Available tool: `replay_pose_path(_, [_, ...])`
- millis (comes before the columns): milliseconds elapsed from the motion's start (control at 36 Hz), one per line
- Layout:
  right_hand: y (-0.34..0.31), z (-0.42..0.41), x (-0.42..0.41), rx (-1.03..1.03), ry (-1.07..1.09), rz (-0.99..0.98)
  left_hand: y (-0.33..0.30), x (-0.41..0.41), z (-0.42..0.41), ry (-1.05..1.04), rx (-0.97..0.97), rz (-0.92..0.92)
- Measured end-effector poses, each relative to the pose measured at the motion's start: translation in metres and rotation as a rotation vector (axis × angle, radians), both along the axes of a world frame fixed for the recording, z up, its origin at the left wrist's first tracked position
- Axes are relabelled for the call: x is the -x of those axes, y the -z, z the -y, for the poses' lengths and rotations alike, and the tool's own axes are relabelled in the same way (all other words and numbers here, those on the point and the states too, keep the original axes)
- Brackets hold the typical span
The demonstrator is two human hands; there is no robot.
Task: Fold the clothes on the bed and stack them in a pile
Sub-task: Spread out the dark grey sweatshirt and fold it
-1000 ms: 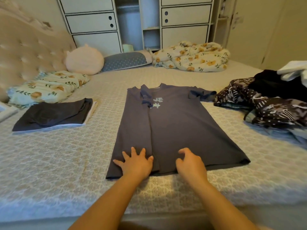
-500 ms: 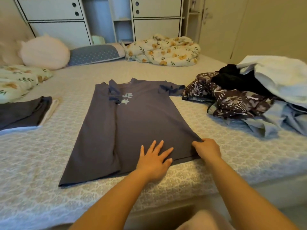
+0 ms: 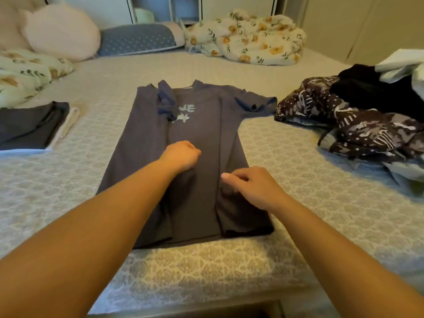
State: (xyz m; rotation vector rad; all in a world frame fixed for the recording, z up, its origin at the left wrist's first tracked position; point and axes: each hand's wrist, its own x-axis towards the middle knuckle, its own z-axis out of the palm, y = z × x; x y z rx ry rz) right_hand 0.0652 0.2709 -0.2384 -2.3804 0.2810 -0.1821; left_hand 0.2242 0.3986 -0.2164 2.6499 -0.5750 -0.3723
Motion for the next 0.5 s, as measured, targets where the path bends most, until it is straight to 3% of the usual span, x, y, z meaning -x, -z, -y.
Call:
replay_pose_path(83, [0.011, 0.029, -0.036, 0.059, 0.228, 0.147, 0.017, -0.015, 0.025, 0.023, 0.03, -0.01])
replay_pose_path(250, [0.053, 0.09, -0.101, 0.202, 0.577, 0.179, 0.05, -0.044, 0.094, 0.102, 0.042, 0.077])
replay_pose_path(361, [0.055, 0.13, -0.154, 0.249, 0.653, 0.269, 0.055, -0.076, 0.149, 0.283, -0.026, 0.17])
replay_pose_path(500, [0.054, 0.184, -0.215, 0.221, 0.757, 0.361, 0.056, -0.137, 0.202, 0.328, -0.076, 0.339])
